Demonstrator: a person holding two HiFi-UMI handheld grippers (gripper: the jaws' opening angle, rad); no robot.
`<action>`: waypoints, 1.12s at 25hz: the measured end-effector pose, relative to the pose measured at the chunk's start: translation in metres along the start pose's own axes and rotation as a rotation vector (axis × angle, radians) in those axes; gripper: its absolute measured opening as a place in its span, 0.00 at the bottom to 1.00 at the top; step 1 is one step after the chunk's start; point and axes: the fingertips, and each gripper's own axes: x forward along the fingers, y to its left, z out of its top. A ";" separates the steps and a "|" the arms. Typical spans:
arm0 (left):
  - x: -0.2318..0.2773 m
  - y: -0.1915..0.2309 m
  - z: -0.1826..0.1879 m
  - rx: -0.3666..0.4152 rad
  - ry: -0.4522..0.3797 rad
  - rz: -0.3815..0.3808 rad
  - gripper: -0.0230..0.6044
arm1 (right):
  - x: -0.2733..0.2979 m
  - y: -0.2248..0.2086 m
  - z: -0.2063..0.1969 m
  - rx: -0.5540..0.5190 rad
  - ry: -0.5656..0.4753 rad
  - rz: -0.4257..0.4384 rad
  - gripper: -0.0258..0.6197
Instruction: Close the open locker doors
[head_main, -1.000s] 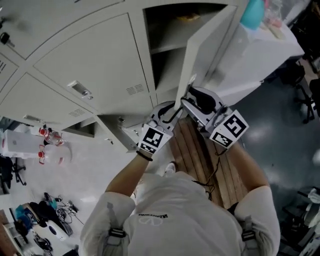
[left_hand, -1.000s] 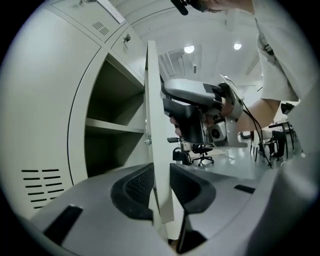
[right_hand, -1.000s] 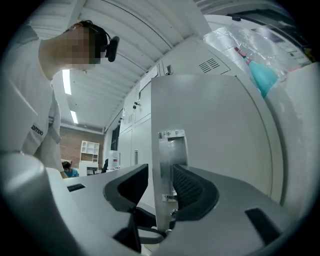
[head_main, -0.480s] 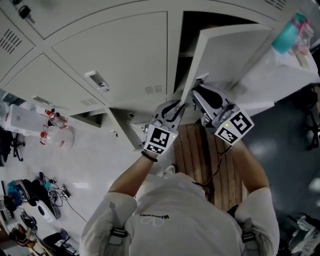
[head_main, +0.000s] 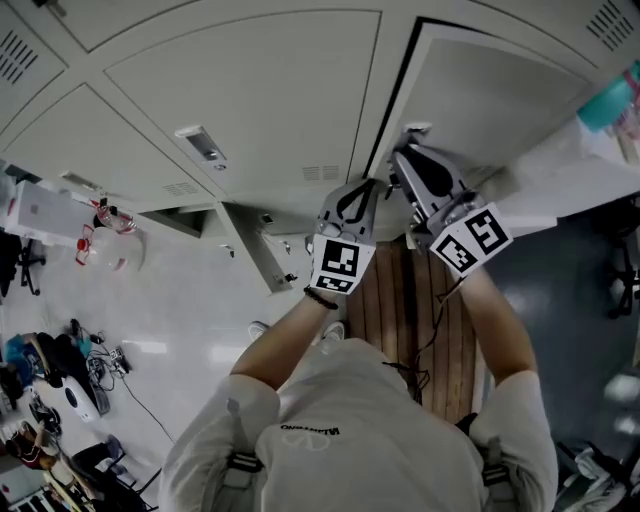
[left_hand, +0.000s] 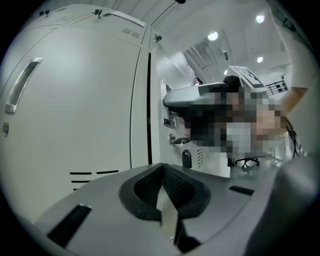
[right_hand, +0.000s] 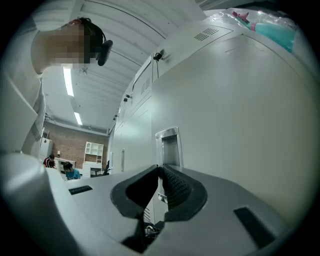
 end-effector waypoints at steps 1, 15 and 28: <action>0.002 0.002 -0.001 0.005 0.004 0.015 0.04 | 0.003 -0.002 0.000 -0.002 -0.003 -0.009 0.10; 0.030 0.008 -0.009 0.048 0.040 0.066 0.04 | 0.019 -0.019 -0.002 -0.011 -0.021 -0.086 0.09; 0.035 0.007 -0.005 0.024 0.009 0.055 0.04 | -0.027 0.004 -0.005 -0.162 -0.056 -0.227 0.06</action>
